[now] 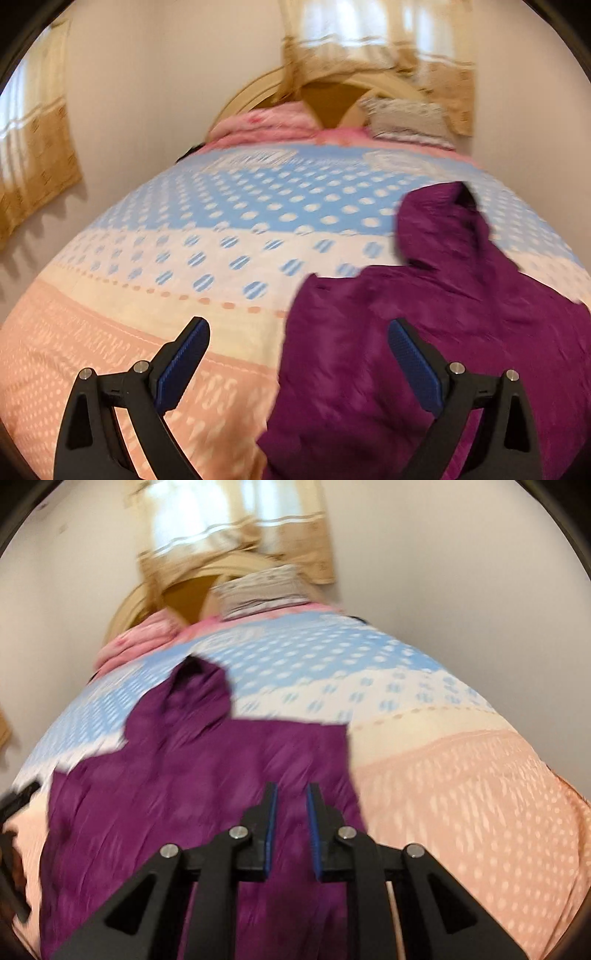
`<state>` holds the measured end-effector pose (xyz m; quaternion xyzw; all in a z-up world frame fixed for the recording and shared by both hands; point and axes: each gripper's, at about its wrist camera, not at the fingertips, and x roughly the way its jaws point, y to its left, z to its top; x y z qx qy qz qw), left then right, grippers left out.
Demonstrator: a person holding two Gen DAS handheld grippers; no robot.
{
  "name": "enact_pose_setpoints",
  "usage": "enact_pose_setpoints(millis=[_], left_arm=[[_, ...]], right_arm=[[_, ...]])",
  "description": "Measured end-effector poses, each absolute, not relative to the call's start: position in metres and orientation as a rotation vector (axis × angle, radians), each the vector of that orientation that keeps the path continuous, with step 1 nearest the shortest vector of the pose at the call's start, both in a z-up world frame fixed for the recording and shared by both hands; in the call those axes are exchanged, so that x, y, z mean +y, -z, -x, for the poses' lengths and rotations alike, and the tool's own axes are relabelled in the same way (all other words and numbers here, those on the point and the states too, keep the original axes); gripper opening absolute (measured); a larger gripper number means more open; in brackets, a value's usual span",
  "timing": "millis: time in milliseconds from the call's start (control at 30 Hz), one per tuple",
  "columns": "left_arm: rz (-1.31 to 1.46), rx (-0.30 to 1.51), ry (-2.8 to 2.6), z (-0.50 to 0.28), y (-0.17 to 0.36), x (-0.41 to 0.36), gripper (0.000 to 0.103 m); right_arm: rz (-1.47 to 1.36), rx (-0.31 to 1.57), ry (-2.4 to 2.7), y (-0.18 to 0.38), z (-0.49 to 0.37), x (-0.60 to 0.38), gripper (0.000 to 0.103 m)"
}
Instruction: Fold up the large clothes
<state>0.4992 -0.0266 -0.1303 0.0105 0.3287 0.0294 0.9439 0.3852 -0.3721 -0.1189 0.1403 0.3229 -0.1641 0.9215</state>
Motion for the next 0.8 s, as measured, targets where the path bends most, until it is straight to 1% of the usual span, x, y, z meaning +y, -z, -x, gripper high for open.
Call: enact_pose_setpoints(millis=[33, 167, 267, 367, 467, 633, 800], left_arm=[[-0.020, 0.695, -0.089, -0.512, 0.139, -0.026, 0.097], [-0.030, 0.756, -0.134, -0.537, 0.165, -0.026, 0.097], [-0.027, 0.798, -0.132, -0.544, 0.186, -0.029, 0.097], [-0.033, 0.873, -0.101, -0.553, 0.205, -0.034, 0.097], [0.003, 0.881, -0.112, -0.552, 0.207, -0.033, 0.097], [-0.051, 0.875, -0.139, -0.548, 0.207, -0.040, 0.099], [-0.036, 0.883, -0.138, -0.553, 0.209, -0.038, 0.100]], right_arm=[[-0.297, 0.676, 0.347, 0.126, -0.398, -0.375, 0.023], [-0.258, 0.732, 0.354, 0.154, -0.435, -0.373, 0.023], [-0.262, 0.780, 0.370, 0.179, -0.443, -0.377, 0.023], [-0.322, 0.799, 0.359, 0.190, -0.440, -0.389, 0.022], [-0.348, 0.800, 0.352, 0.192, -0.434, -0.393, 0.022], [-0.335, 0.812, 0.363, 0.194, -0.434, -0.390, 0.022], [-0.319, 0.818, 0.374, 0.196, -0.440, -0.388, 0.022]])
